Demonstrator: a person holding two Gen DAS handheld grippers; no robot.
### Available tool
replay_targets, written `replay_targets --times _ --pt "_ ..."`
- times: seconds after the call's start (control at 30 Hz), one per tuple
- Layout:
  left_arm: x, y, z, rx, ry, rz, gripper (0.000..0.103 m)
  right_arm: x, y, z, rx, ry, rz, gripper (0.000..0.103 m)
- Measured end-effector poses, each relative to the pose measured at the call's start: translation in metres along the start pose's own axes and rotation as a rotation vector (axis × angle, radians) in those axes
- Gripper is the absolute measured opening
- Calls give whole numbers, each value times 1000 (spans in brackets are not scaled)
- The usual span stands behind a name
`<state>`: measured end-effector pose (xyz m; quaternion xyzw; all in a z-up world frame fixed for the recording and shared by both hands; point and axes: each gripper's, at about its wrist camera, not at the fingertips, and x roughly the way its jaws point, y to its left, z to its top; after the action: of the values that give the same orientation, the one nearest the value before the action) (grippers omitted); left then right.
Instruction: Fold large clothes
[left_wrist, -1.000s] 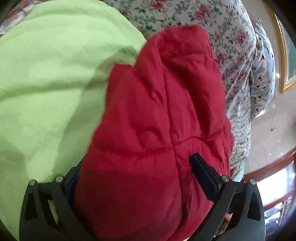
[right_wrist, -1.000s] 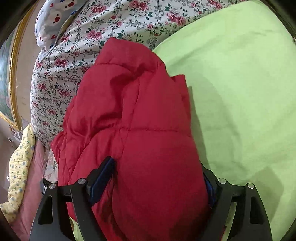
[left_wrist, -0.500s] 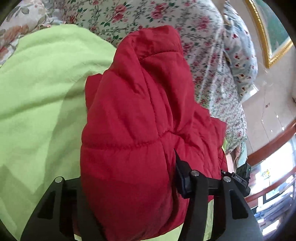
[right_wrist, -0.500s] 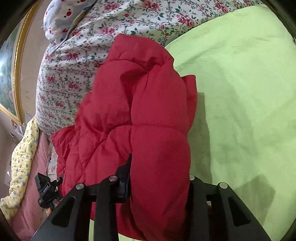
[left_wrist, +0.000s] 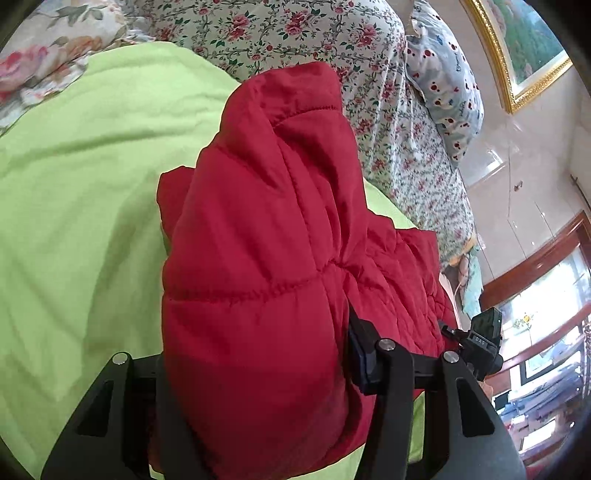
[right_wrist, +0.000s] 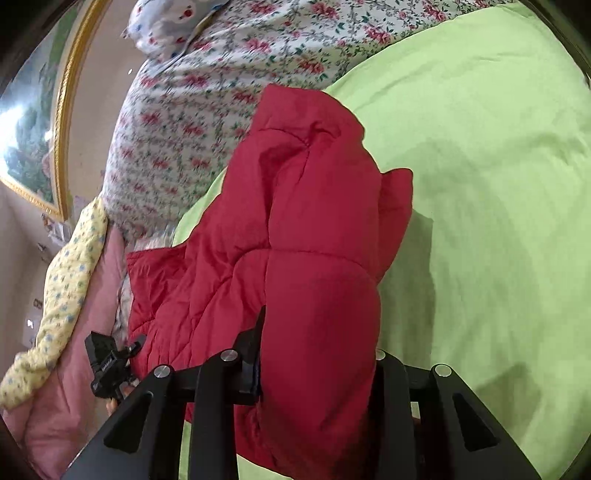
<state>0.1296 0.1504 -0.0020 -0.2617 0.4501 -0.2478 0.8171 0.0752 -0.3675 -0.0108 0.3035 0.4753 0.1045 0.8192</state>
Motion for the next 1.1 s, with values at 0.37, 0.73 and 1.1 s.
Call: replay_targets --times 0.37,0.73,1.1 --pt "1 0 -28 18 28 71 53 -13 -4 -40 11 14 -11 32" --pt "9 -4 -34 61 -14 268 85 -7 -14 -46 25 -3 -60 51" --pt "8 -18 -31 110 -58 362 85 -23 4 -43 -52 -101 -187 83"
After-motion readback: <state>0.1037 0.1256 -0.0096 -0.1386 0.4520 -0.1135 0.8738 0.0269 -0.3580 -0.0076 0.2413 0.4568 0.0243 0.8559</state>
